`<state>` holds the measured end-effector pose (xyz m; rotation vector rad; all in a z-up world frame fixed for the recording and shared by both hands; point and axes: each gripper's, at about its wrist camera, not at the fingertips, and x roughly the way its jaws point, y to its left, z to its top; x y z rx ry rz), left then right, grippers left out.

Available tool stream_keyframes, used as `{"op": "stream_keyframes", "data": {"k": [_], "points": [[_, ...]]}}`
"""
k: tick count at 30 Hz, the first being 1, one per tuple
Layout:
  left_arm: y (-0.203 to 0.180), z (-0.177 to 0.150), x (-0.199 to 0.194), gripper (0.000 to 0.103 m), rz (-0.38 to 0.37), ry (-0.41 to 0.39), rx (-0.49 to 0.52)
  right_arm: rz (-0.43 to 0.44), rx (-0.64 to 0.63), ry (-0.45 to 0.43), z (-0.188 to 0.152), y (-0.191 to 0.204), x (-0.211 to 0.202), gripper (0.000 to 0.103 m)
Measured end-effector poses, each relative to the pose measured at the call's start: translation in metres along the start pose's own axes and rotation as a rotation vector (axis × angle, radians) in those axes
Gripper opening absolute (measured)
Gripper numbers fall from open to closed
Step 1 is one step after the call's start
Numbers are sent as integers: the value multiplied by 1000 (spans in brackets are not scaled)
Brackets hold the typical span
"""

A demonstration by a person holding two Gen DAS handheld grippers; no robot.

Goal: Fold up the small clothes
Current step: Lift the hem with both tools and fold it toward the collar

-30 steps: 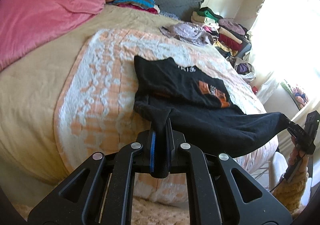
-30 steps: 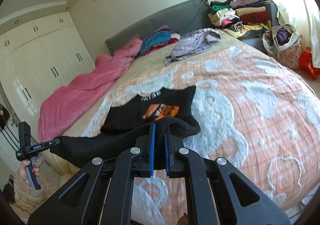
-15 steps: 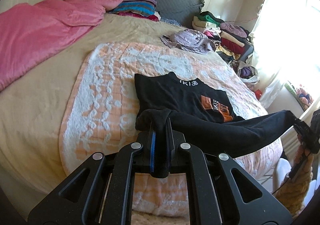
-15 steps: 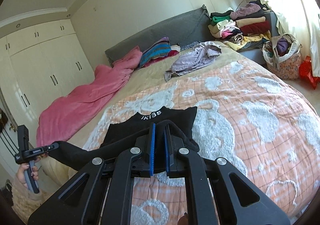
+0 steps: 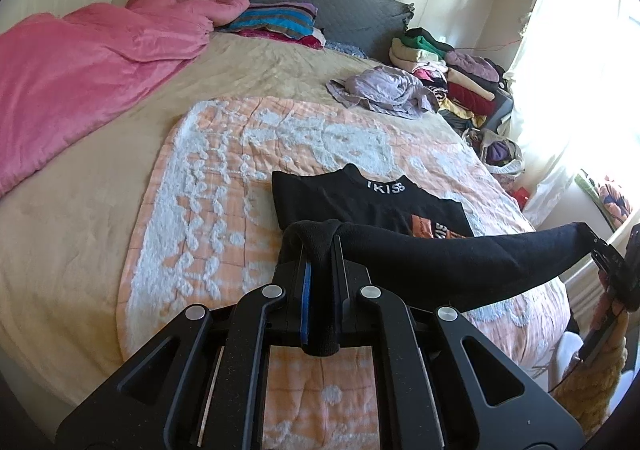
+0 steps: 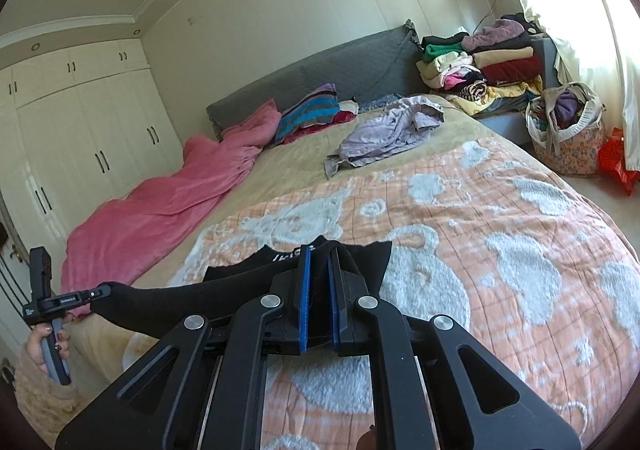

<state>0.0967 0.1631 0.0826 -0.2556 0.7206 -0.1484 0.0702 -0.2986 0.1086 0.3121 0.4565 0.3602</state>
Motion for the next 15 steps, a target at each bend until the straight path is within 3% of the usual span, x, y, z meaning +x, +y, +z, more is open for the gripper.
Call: {"op": "stream_keyframes", "data": {"k": [15], "points": [[22, 31, 54, 2, -8, 12, -55, -44, 17, 15, 19, -11, 66, 7]]}}
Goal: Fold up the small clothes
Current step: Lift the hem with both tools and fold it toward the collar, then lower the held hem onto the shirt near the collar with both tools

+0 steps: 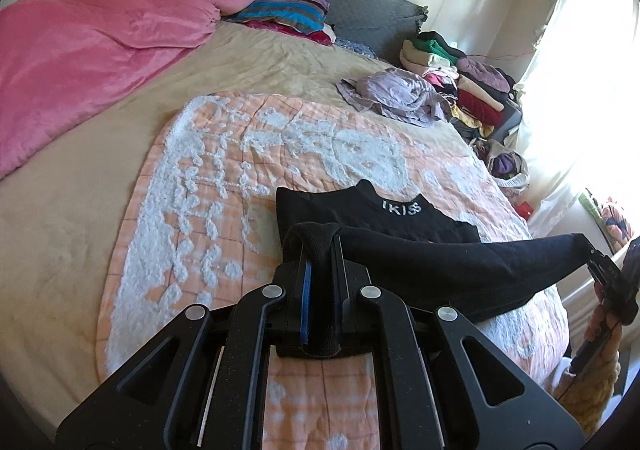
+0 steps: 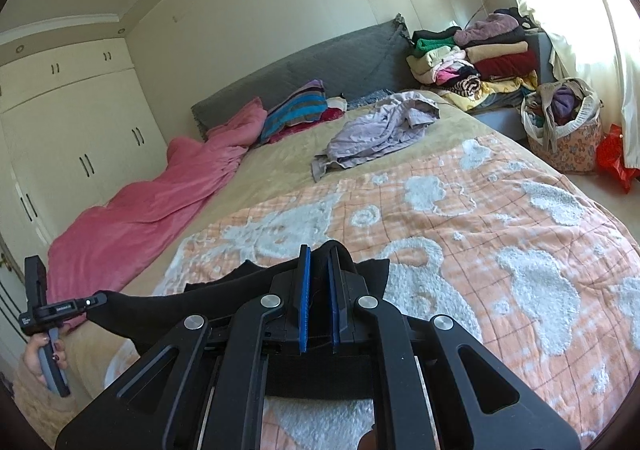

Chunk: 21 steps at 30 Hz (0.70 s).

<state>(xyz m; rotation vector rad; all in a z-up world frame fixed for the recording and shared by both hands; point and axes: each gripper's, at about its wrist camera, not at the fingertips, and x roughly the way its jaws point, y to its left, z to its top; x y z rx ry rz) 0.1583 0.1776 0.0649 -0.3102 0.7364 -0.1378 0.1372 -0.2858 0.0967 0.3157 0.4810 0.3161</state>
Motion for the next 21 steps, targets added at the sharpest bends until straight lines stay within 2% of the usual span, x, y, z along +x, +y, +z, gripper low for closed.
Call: {"op": "stream_keyframes", "data": {"k": [21], "points": [[10, 7, 54, 3, 48, 35, 9, -56, 12, 102, -6, -21, 64, 7]]}}
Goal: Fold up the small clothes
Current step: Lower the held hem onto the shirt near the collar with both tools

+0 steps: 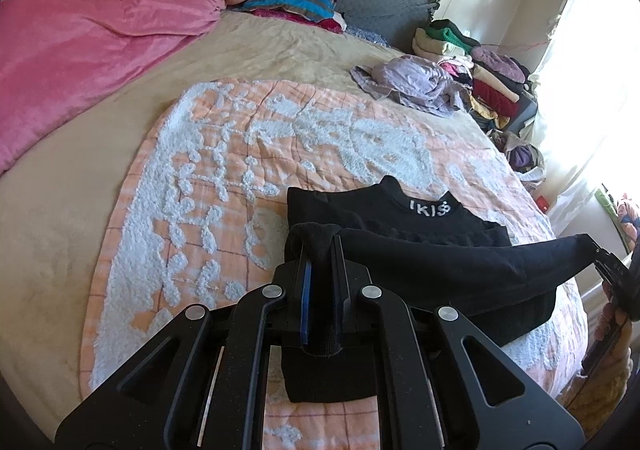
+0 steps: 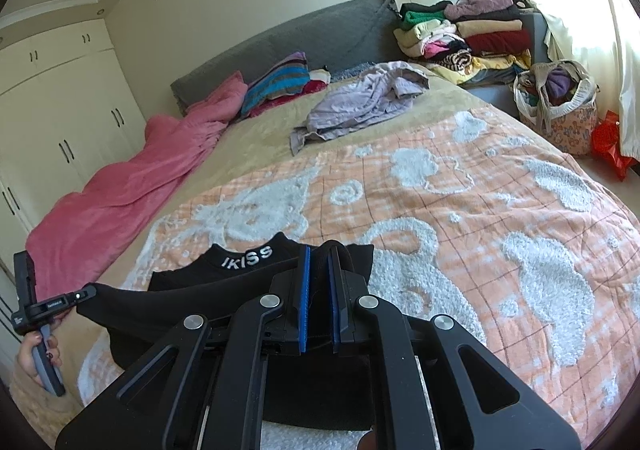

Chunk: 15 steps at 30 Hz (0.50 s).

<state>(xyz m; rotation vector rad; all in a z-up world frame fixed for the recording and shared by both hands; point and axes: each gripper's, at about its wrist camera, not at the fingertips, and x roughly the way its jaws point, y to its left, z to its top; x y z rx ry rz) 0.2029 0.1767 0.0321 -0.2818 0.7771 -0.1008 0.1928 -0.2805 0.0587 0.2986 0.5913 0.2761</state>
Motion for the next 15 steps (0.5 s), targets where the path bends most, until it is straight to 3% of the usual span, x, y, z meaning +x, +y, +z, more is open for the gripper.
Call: {"op": "stream_keyframes", "data": {"k": [13, 14, 15], "points": [[16, 1, 17, 9, 57, 14, -28, -32, 5, 47, -7, -5, 25, 13], [19, 2, 15, 9, 59, 10, -39, -47, 2, 41, -8, -5, 26, 24], [20, 2, 14, 9, 61, 7, -43, -64, 0, 36, -7, -5, 25, 42]]}}
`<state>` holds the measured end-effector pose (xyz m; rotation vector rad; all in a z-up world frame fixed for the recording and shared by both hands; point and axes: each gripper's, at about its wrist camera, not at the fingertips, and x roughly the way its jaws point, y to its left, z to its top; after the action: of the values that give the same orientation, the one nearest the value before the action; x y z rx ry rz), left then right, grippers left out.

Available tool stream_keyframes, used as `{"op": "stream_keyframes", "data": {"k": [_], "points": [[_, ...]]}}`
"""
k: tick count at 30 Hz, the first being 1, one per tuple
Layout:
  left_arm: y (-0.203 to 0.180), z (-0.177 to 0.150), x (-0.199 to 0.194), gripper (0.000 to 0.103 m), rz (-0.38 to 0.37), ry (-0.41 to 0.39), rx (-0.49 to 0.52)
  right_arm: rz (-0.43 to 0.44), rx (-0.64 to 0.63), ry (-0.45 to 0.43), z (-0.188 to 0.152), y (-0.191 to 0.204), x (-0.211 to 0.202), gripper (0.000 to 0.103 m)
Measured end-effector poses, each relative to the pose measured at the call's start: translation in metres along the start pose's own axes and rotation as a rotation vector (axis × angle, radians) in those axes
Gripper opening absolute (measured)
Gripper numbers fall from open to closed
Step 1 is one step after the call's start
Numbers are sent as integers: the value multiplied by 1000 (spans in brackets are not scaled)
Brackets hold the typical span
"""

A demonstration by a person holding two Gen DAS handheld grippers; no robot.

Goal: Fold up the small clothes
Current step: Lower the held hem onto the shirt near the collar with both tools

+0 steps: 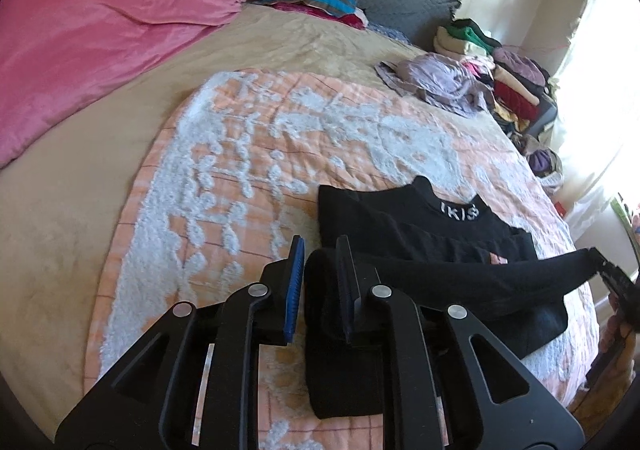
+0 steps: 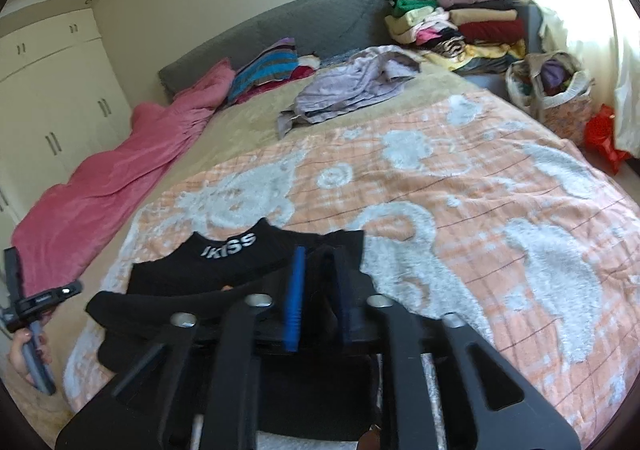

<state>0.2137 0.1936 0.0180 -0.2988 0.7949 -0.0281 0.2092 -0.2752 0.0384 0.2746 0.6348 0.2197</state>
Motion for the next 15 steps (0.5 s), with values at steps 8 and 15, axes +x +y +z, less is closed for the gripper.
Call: {"op": "stream_keyframes", "data": {"k": [8, 15], "points": [[-18, -12, -33, 14, -39, -68, 69, -10, -79, -38, -16, 13, -24, 44], [-72, -56, -12, 12, -104, 57, 253, 52, -199, 74, -53, 43, -16, 33]]}}
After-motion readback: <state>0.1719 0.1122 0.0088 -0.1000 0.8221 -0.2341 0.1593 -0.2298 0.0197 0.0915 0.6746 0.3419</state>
